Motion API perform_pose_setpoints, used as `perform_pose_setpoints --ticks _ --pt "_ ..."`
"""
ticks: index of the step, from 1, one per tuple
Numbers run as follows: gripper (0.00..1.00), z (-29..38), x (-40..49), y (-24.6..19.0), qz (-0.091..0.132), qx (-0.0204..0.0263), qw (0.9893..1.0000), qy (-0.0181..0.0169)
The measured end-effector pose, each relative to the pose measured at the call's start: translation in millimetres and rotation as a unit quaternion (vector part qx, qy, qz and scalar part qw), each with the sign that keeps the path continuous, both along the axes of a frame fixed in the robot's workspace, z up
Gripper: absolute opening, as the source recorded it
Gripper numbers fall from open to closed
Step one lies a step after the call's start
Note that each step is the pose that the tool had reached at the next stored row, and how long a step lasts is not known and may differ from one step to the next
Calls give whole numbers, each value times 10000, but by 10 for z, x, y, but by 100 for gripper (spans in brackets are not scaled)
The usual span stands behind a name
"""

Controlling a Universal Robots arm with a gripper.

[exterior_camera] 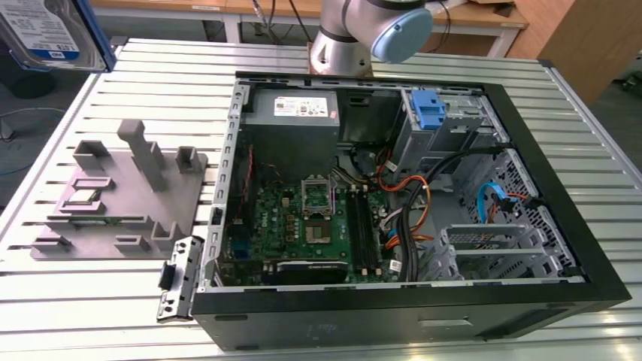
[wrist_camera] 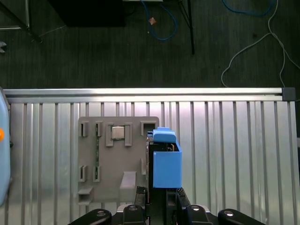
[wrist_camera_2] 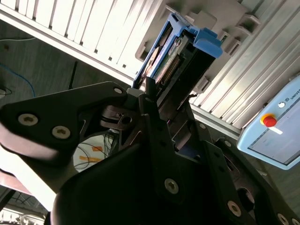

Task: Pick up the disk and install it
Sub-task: 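Pick up the disk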

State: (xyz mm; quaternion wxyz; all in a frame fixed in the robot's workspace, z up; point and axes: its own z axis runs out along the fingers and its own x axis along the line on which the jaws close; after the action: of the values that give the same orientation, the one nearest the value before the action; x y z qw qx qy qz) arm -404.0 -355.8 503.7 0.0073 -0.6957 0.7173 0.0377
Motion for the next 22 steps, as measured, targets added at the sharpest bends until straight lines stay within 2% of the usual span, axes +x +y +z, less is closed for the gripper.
perform_pose_setpoints --ticks 22 --pt "35 0 173 0 0 0 10000 0"
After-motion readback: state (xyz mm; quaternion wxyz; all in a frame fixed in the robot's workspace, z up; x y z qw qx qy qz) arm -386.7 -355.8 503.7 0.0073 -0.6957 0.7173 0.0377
